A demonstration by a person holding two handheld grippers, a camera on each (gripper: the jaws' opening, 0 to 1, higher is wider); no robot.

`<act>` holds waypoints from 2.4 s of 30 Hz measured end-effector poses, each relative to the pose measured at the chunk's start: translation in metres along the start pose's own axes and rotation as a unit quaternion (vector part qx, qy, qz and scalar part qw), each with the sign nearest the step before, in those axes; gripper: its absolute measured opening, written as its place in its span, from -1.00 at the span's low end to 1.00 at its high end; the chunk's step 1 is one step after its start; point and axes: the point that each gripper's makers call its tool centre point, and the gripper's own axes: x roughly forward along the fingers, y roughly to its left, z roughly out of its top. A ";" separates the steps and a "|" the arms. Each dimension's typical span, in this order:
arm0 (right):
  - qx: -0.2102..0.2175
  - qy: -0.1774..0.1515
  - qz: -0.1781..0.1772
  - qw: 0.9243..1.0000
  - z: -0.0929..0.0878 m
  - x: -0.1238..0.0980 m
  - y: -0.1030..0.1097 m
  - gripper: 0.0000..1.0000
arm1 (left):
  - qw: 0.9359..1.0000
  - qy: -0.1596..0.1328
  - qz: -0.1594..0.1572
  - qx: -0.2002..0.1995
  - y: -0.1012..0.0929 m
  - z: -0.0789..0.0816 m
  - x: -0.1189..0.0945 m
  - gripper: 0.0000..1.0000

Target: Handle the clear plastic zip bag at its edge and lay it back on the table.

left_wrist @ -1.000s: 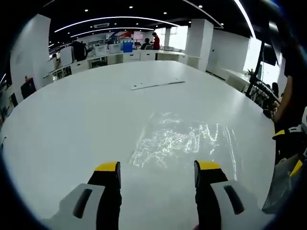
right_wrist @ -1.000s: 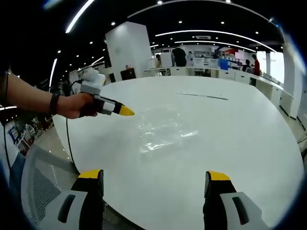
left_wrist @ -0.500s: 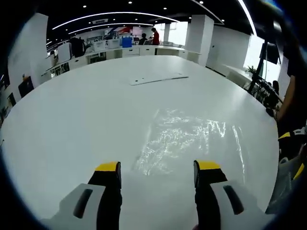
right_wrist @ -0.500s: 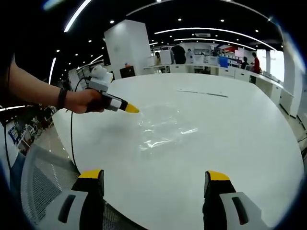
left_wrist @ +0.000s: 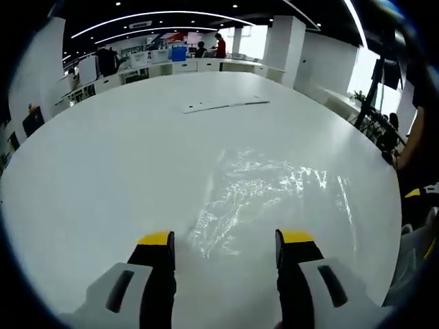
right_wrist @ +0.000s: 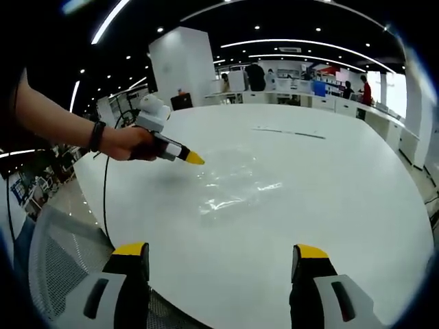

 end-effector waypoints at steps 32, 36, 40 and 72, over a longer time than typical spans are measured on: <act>-0.004 0.006 0.000 1.000 -0.003 0.003 -0.002 0.68 | 0.998 -0.033 0.027 0.046 0.005 -0.001 0.004 -0.44; -0.003 0.006 0.001 1.000 -0.003 0.004 -0.002 0.68 | 0.998 -0.029 0.019 0.061 -0.004 -0.004 0.007 -0.83; -0.002 0.006 0.001 1.000 -0.003 0.005 -0.002 0.67 | 0.998 -0.028 0.018 0.051 -0.006 -0.004 0.009 -0.92; -0.019 0.002 0.026 0.999 0.007 0.005 0.012 0.64 | 0.973 -0.076 -0.013 0.218 -0.041 0.025 -0.044 -1.00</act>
